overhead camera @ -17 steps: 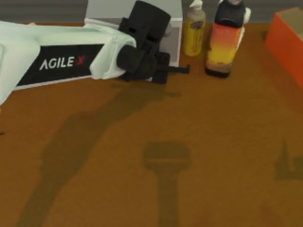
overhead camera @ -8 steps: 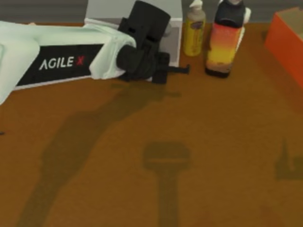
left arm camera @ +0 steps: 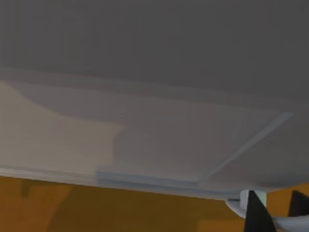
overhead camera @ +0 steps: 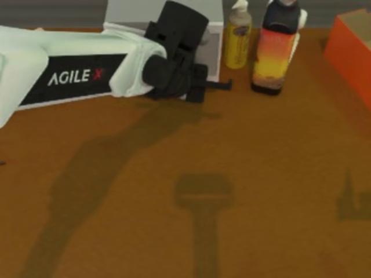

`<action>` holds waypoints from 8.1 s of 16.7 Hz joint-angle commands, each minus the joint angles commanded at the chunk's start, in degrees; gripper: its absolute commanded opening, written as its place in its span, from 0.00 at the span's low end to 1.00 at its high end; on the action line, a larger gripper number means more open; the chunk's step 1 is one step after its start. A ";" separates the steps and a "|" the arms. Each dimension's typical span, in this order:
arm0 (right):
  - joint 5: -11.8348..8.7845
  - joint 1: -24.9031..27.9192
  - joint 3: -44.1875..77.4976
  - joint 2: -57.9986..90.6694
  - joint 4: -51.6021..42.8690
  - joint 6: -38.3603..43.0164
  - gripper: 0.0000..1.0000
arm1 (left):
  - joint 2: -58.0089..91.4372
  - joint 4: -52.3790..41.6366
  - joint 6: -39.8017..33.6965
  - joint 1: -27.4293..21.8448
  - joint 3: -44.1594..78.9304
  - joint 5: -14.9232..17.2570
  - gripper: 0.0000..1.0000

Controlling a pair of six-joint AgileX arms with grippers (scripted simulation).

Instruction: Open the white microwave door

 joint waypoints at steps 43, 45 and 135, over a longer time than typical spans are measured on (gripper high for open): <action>0.00 0.00 0.00 0.00 0.00 0.00 1.00 | -4.91 3.67 7.70 2.46 -7.53 5.69 0.00; 0.00 0.00 0.00 0.00 0.00 0.00 1.00 | -4.91 3.67 7.70 2.46 -7.53 5.69 0.00; 0.00 0.00 0.00 0.00 0.00 0.00 1.00 | -9.31 5.73 16.24 5.14 -13.96 13.44 0.00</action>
